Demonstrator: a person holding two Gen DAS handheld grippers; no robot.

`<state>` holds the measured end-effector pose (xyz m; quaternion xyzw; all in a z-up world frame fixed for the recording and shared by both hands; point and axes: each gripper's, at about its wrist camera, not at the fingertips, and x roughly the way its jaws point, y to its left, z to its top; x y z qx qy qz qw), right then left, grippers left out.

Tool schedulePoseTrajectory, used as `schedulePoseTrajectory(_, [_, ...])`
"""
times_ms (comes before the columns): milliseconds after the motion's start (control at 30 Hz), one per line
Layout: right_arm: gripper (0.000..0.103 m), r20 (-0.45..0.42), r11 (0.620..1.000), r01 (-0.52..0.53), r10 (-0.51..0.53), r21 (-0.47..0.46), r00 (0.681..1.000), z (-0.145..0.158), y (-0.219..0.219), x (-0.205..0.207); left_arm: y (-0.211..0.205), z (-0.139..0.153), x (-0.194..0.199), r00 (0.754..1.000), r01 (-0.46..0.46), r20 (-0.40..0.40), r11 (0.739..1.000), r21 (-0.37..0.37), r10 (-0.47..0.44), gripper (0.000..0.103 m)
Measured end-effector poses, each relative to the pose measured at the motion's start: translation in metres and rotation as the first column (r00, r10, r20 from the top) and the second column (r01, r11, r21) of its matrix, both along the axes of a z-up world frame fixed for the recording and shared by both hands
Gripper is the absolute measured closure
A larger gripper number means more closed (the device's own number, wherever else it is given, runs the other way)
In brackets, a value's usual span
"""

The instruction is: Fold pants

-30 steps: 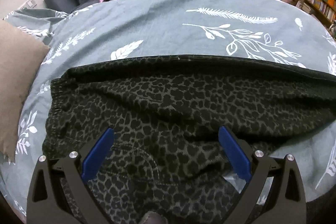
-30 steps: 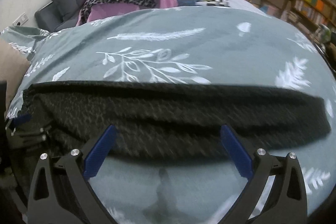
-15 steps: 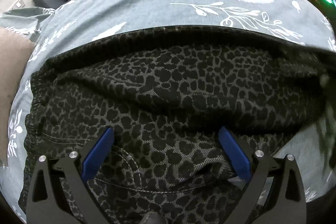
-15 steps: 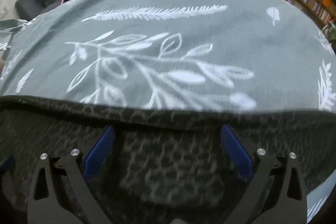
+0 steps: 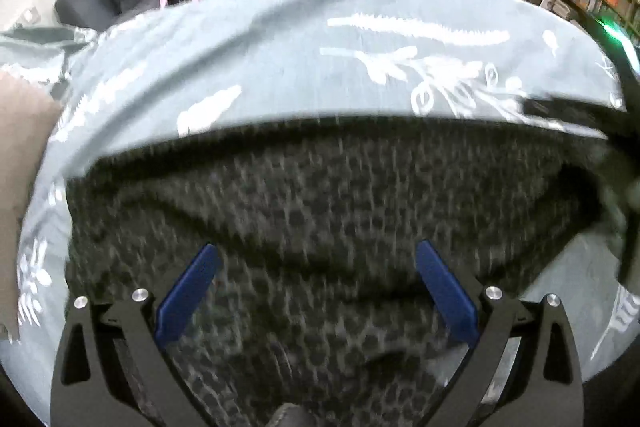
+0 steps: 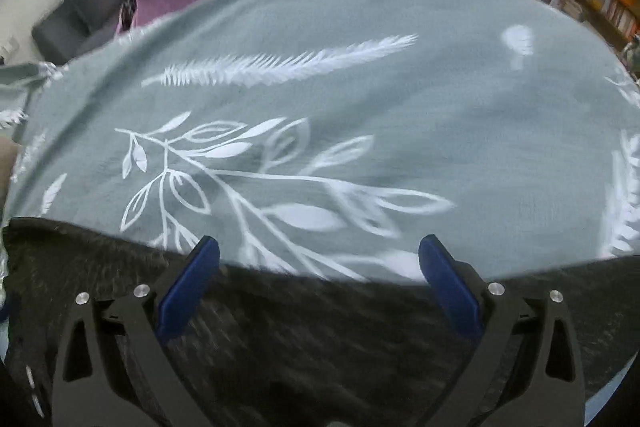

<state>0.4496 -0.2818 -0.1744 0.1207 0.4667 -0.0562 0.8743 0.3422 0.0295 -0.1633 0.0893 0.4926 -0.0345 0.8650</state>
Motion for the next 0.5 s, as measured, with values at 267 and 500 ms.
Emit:
schedulePoseTrajectory(267, [0.002,0.031,0.974,0.222,-0.221,-0.033,0.975,0.003,-0.114,-0.094,-0.024,-0.023,0.050,1.000,0.014,0.013,0.996,0.084,-0.015,0.005])
schedulePoseTrajectory(500, [0.002,-0.009,0.966,0.236,-0.237,0.105,0.972,-0.005,-0.127,-0.154,-0.046,-0.041,0.072,0.999,0.034,-0.013,0.993,0.112,-0.033,0.005])
